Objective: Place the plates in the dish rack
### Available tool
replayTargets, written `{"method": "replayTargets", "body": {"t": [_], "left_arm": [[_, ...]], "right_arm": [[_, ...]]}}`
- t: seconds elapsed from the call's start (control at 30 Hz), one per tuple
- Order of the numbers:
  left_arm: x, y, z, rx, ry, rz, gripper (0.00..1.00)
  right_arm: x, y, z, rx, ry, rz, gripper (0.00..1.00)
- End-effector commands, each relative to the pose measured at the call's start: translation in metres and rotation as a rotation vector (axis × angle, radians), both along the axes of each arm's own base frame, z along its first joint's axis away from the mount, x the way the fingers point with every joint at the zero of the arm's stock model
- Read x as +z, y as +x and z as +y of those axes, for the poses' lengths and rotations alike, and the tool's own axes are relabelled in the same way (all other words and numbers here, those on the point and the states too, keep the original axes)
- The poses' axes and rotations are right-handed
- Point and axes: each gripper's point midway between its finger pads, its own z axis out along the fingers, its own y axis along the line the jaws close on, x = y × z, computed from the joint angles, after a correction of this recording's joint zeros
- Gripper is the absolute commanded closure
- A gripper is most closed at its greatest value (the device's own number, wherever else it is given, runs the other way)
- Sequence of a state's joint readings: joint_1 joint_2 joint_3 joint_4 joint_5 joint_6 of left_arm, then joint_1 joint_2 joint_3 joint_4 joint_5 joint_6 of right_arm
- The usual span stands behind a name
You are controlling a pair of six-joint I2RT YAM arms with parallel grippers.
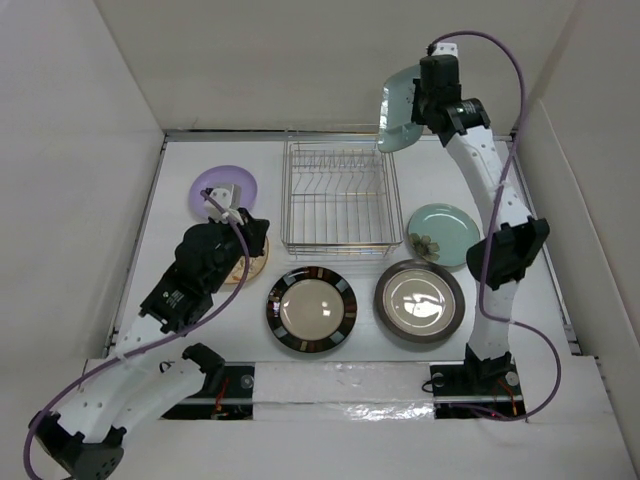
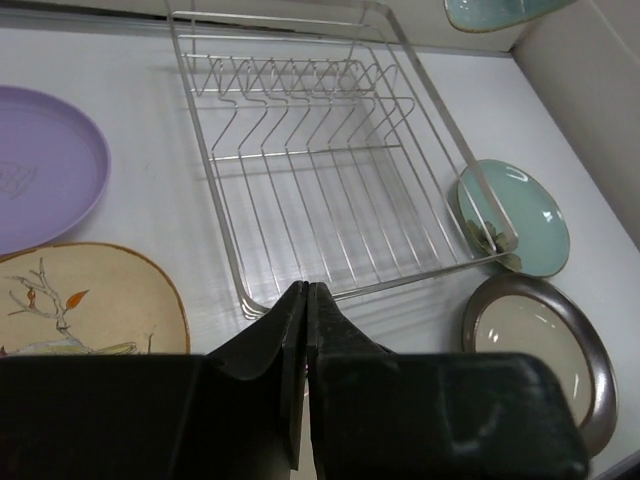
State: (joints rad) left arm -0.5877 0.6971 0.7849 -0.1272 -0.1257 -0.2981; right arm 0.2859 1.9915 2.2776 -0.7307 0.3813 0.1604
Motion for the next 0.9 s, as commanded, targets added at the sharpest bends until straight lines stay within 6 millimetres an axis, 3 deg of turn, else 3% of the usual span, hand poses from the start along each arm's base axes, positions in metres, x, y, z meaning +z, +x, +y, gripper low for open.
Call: {"method": "replayTargets", "body": {"t": [0.0, 0.3, 0.43, 0.6, 0.63, 0.67, 0.87], "left_arm": [[-0.01, 0.01, 0.006, 0.066, 0.023, 0.037, 1.0], [-0.066, 0.033, -0.012, 0.028, 0.102, 0.234, 0.65], [-0.09, 0.039, -0.025, -0.003, 0.119, 0.316, 0.64], [-0.105, 0.041, -0.03, -0.014, 0.141, 0.378, 0.6], [-0.103, 0.045, -0.032, -0.008, 0.144, 0.384, 0.48], [-0.102, 0.046, -0.031, 0.0, 0.146, 0.386, 0.46], [-0.107, 0.057, -0.017, 0.098, 0.181, 0.382, 0.45]], "right_arm": [[0.021, -0.004, -0.006, -0.095, -0.108, -0.022, 1.0], [-0.014, 0.001, 0.012, -0.08, -0.162, 0.045, 1.0], [-0.025, 0.0, 0.015, -0.091, -0.213, 0.067, 1.0], [-0.029, -0.002, 0.023, -0.077, -0.249, 0.088, 1.0], [-0.023, -0.003, 0.026, -0.075, -0.257, 0.078, 1.0], [-0.029, -0.002, 0.025, -0.084, -0.275, 0.092, 1.0], [-0.031, -0.005, 0.034, -0.091, -0.336, 0.096, 1.0]]}}
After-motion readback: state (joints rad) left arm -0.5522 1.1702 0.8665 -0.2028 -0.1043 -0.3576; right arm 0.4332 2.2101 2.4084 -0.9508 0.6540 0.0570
